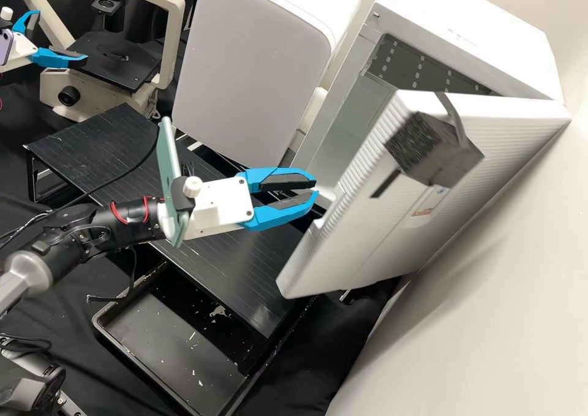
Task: Open the incubator door
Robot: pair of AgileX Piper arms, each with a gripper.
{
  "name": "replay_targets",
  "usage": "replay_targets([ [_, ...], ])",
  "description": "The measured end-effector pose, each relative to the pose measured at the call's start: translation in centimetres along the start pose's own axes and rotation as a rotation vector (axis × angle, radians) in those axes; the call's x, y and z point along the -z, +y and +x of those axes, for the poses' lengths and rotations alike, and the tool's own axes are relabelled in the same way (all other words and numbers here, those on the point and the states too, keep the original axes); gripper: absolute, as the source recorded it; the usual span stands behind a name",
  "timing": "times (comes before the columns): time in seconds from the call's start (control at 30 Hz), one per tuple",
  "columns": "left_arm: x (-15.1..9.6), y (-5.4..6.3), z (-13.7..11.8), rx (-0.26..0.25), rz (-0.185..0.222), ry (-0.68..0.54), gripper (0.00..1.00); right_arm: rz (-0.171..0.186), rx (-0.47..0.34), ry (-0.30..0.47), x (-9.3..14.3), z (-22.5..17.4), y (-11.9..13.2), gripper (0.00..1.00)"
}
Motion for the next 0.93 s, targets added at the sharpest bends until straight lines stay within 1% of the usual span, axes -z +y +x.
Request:
replay_targets([
  [0.2, 0.0, 0.0, 0.0, 0.0, 0.0, 0.0, 1.0, -0.003, -0.001, 0.007, -0.1, -0.3, 0.0, 0.0],
  [0.27, 0.0, 0.0, 0.0, 0.0, 0.0, 0.0, 1.0, -0.012, 0.001, 0.023, 0.0, -0.3, 0.0, 0.0],
  [0.3, 0.0, 0.0, 0.0, 0.0, 0.0, 0.0, 1.0, -0.009, 0.003, 0.033, 0.1, -0.3, 0.0, 0.0],
  [0.33, 0.0, 0.0, 0.0, 0.0, 0.0, 0.0, 1.0, -0.002, 0.01, 0.05, 0.2, -0.3, -0.1, 1.0],
  [0.37, 0.0, 0.0, 0.0, 0.0, 0.0, 0.0, 1.0, 0.005, 0.022, 0.071, 0.3, -0.2, -0.2, 1.0],
  [0.4, 0.0, 0.0, 0.0, 0.0, 0.0, 0.0, 1.0, 0.017, 0.05, 0.116, 0.6, -0.3, -0.5, 1.0],
  [0.47, 0.0, 0.0, 0.0, 0.0, 0.0, 0.0, 1.0, 0.026, 0.089, 0.161, 0.7, -0.3, -1.1, 1.0],
  [0.53, 0.0, 0.0, 0.0, 0.0, 0.0, 0.0, 1.0, 0.045, 0.159, 0.221, 0.8, -0.4, -2.0, 1.0],
  [0.6, 0.0, 0.0, 0.0, 0.0, 0.0, 0.0, 1.0, 0.058, 0.219, 0.254, 0.8, -0.5, -2.9, 1.0],
  [0.67, 0.0, 0.0, 0.0, 0.0, 0.0, 0.0, 1.0, 0.087, 0.274, 0.283, 0.7, -0.7, -3.9, 1.0],
  [0.7, 0.0, 0.0, 0.0, 0.0, 0.0, 0.0, 1.0, 0.115, 0.297, 0.293, 0.6, -0.8, -4.5, 1.0],
  [0.77, 0.0, 0.0, 0.0, 0.0, 0.0, 0.0, 1.0, 0.146, 0.326, 0.34, 0.2, -1.1, -5.5, 1.0],
  [0.83, 0.0, 0.0, 0.0, 0.0, 0.0, 0.0, 1.0, 0.166, 0.353, 0.365, -0.1, -1.3, -6.2, 1.0],
  [0.87, 0.0, 0.0, 0.0, 0.0, 0.0, 0.0, 1.0, 0.188, 0.375, 0.377, -0.4, -1.5, -6.6, 1.0],
  [0.93, 0.0, 0.0, 0.0, 0.0, 0.0, 0.0, 1.0, 0.207, 0.386, 0.392, -0.6, -1.7, -6.9, 1.0],
])
